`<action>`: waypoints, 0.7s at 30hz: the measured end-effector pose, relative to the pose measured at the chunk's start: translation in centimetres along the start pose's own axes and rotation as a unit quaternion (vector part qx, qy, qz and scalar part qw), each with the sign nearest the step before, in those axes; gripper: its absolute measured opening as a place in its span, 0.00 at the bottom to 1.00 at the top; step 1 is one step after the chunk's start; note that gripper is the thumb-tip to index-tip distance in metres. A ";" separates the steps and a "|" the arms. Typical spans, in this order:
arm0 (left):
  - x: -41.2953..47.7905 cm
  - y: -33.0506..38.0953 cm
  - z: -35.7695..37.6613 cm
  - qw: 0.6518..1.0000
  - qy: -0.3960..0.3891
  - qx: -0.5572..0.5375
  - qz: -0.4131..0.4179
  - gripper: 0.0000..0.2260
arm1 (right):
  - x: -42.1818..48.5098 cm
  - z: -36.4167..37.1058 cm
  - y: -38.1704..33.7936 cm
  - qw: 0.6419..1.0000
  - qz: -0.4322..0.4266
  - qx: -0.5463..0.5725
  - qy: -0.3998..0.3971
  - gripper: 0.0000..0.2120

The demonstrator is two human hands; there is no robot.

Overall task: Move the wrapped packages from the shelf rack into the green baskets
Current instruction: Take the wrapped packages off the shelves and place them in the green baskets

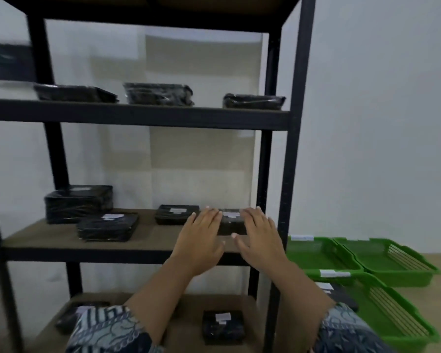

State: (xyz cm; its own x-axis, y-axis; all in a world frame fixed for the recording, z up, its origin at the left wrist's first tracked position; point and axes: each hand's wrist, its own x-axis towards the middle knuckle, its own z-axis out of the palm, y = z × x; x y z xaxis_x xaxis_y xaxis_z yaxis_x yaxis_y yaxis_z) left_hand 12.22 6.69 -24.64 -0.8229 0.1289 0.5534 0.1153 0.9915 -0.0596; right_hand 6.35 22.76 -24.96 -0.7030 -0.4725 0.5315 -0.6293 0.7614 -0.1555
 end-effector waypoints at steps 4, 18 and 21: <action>1.2 -4.1 -3.5 0.999 0.040 0.019 -0.028 0.29 | 3.8 -1.7 -3.4 0.999 -0.042 0.007 0.020 0.28; 8.5 -16.1 -11.8 0.976 0.169 0.097 -0.098 0.31 | 18.4 -6.7 -10.2 0.973 -0.169 -0.016 0.156 0.29; 10.0 -18.4 -13.2 0.969 0.190 0.119 -0.101 0.28 | 21.3 -8.0 -11.2 0.962 -0.178 -0.035 0.202 0.30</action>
State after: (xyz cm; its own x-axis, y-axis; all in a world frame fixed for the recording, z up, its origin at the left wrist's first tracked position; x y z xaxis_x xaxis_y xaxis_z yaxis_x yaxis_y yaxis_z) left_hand 9.23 -10.46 -7.07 -0.5458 -0.0381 0.8371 -0.1950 0.9773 -0.0827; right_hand 1.11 7.74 -5.21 -0.2511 -0.5087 0.8235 -0.7734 0.6170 0.1453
